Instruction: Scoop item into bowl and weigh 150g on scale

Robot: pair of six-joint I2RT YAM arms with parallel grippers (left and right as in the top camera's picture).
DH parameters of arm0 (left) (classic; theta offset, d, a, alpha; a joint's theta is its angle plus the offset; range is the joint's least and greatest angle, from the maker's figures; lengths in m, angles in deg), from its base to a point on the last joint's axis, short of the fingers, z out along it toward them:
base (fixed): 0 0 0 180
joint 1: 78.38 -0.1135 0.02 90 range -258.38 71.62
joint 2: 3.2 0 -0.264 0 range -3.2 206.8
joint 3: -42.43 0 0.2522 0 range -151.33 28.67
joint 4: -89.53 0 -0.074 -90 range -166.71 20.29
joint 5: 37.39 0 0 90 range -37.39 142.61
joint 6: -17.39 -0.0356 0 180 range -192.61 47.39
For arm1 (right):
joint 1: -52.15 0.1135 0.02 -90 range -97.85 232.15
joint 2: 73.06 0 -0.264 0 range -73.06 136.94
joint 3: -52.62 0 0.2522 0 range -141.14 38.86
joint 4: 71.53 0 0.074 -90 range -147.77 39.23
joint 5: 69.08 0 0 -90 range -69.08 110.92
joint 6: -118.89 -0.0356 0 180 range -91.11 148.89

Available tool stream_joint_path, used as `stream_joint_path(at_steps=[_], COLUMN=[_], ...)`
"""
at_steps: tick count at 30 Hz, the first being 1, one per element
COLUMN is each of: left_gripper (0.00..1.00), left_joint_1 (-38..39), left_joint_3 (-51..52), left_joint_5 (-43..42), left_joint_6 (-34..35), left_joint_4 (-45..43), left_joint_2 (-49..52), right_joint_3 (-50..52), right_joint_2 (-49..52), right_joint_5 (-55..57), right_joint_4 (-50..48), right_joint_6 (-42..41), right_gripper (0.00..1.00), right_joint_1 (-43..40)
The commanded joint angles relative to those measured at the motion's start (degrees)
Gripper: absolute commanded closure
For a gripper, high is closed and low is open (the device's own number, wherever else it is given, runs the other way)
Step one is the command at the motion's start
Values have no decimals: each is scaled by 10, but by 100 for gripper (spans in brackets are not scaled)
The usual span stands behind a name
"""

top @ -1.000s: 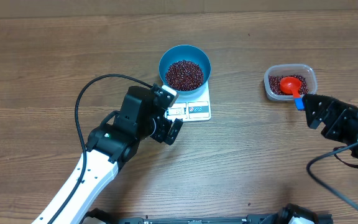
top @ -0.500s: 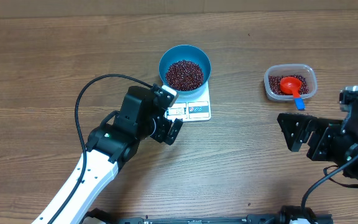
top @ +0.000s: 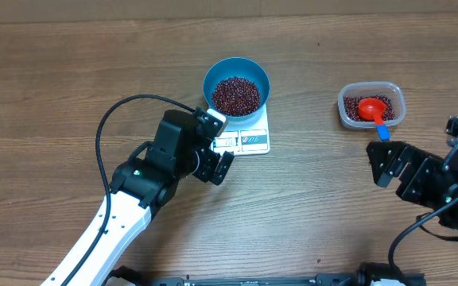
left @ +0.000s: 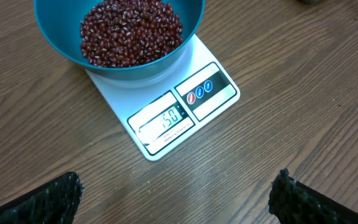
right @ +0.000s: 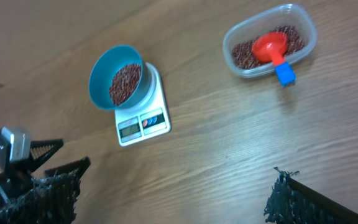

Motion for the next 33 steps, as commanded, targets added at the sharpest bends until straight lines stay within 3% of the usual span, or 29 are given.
stream_joint_path(at_steps=[1,7,18,24,33], left_gripper=[0,0,0,0,0], left_joint_1=[-3,-3,-3,-3,-3], left_joint_3=[-12,-12,-12,-12,-12], left_joint_5=[4,4,4,4,4], left_joint_6=[-7,-7,-7,-7,-7], left_joint_4=[-2,-2,-2,-2,-2], left_joint_2=[2,2,2,2,2], right_joint_3=[15,143,526,704,858], right_joint_2=[-11,-73,-263,-380,-491], right_joint_5=[25,64,85,82,80], right_joint_4=[-47,-263,-659,-796,-868], right_joint_6=[47,116,161,161,161], right_gripper=[0,0,0,0,0], right_joint_1=[5,54,72,72,71])
